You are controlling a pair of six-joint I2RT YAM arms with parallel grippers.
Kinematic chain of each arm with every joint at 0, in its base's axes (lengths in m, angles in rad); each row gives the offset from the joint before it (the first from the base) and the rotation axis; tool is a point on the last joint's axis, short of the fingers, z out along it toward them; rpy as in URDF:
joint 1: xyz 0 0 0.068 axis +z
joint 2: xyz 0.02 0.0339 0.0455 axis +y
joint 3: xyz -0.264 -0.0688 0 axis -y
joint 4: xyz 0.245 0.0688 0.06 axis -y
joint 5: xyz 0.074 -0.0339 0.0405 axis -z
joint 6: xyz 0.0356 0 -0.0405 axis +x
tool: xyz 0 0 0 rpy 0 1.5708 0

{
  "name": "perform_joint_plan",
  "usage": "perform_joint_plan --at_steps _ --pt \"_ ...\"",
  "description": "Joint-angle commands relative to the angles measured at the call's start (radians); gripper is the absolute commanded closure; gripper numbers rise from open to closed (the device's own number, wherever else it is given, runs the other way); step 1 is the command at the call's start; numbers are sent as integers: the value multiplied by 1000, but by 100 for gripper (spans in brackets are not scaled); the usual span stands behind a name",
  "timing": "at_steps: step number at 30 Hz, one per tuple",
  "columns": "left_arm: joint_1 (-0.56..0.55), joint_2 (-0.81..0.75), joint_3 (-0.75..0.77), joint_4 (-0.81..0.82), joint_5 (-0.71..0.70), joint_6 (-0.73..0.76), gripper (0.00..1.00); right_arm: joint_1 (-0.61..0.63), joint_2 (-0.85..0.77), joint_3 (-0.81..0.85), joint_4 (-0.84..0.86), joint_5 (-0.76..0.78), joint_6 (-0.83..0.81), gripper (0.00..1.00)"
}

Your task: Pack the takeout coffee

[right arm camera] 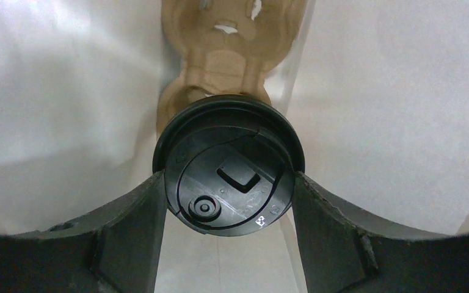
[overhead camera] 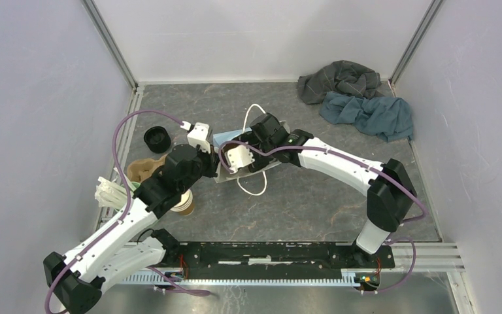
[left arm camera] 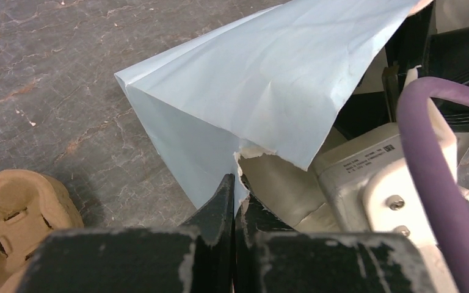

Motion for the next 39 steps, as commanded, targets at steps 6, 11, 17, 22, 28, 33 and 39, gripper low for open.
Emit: perform_joint_plan --at_steps 6,11,17,22,28,33,39 --pt "-5 15 52 9 -3 -10 98 -20 -24 34 35 55 3 100" --pt "-5 18 56 6 -5 -9 98 -48 -69 -52 125 -43 -68 100" --pt "-7 20 56 10 5 -10 98 -69 6 5 98 -136 -125 100" --pt "-7 18 50 12 2 -11 98 -80 26 3 88 -185 -139 100" --pt "-6 16 49 11 -1 -10 98 -84 36 -8 104 -212 -133 100" --pt "-8 16 52 9 -4 -8 98 -91 41 -33 148 -212 -122 100" --pt "-7 18 76 -14 -3 -9 98 -92 50 -19 143 -202 -85 100"
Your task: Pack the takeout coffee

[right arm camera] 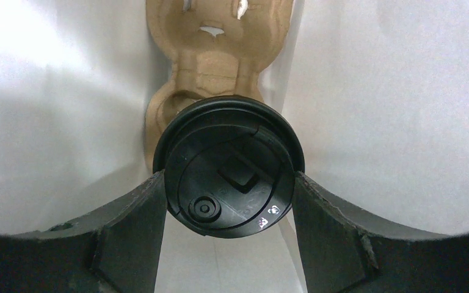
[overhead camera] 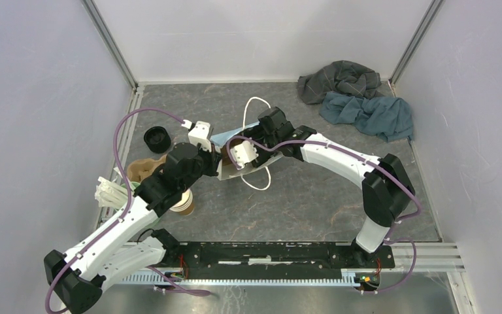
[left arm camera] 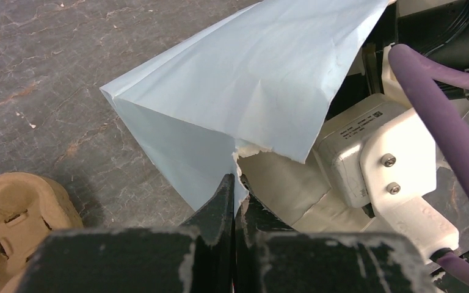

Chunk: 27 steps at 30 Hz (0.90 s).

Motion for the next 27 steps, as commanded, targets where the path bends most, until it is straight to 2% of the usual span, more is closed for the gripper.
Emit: perform_joint_plan --at_steps 1,10,27 --pt "-3 -4 62 -19 -2 -10 98 -4 14 14 21 -28 40 100" --pt "-3 13 125 -66 24 -31 98 -1 -10 18 -60 -26 136 100" --pt "-2 127 289 -213 95 -159 98 19 -8 101 -335 -82 313 100"
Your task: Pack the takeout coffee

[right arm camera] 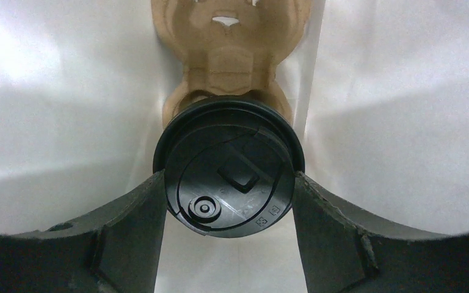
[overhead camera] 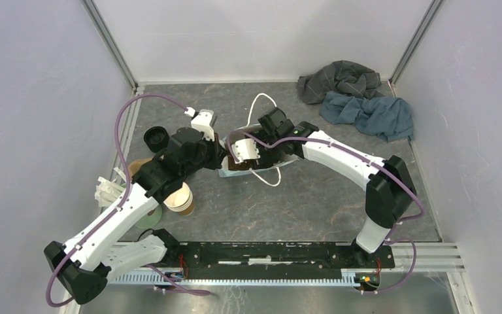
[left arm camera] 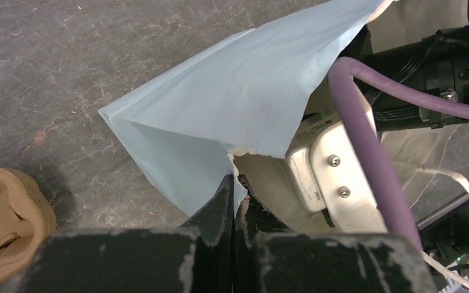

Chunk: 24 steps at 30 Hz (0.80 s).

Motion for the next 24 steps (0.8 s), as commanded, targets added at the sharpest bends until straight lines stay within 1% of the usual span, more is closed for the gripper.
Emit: perform_joint_plan --at_steps 1,5,13,17,24 --pt "-2 33 99 -56 7 -83 98 7 8 39 -127 -58 83 100" --pt "-1 77 156 -132 -41 -106 98 7 49 79 -174 -61 83 100" --pt "8 171 245 -229 -109 -121 98 4 136 145 -200 -36 78 100" --pt "14 230 289 -304 -174 -134 98 -4 182 135 -190 5 67 100" --pt "42 269 317 -321 -214 -126 98 -15 243 100 -162 81 101 100"
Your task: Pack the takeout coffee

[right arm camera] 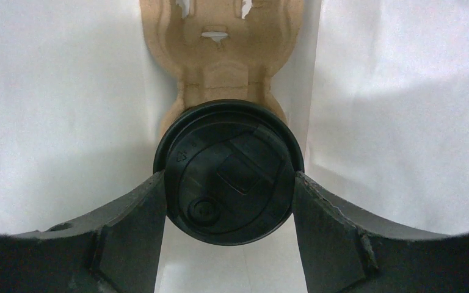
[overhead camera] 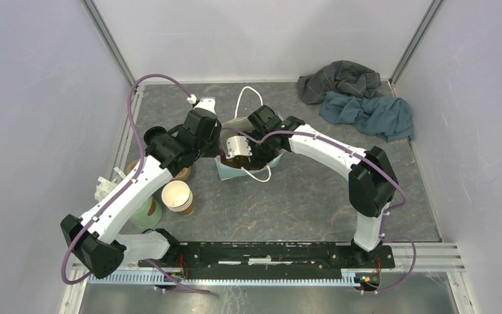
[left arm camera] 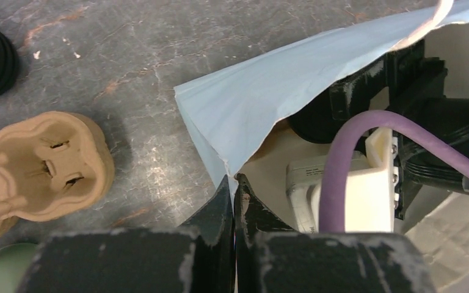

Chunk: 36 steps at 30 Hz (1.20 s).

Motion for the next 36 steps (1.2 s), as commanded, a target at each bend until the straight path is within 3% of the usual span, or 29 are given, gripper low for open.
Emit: perform_joint_plan --at_steps 1,13,23,34,35,36 --pt "19 20 42 -23 -49 -23 98 -18 97 -51 -51 85 37 100" --pt "59 106 98 -38 -41 2 98 -36 182 -67 -24 121 49 100" --pt "65 150 132 -38 -47 26 98 -53 189 -29 -34 49 80 98" --pt "73 143 106 -50 -25 9 98 -52 68 95 -49 -56 193 50" --pt "74 146 107 -54 -20 9 98 -50 61 102 -50 -59 205 39" --pt "76 148 107 -56 -13 7 98 -50 50 108 -51 -63 215 5"
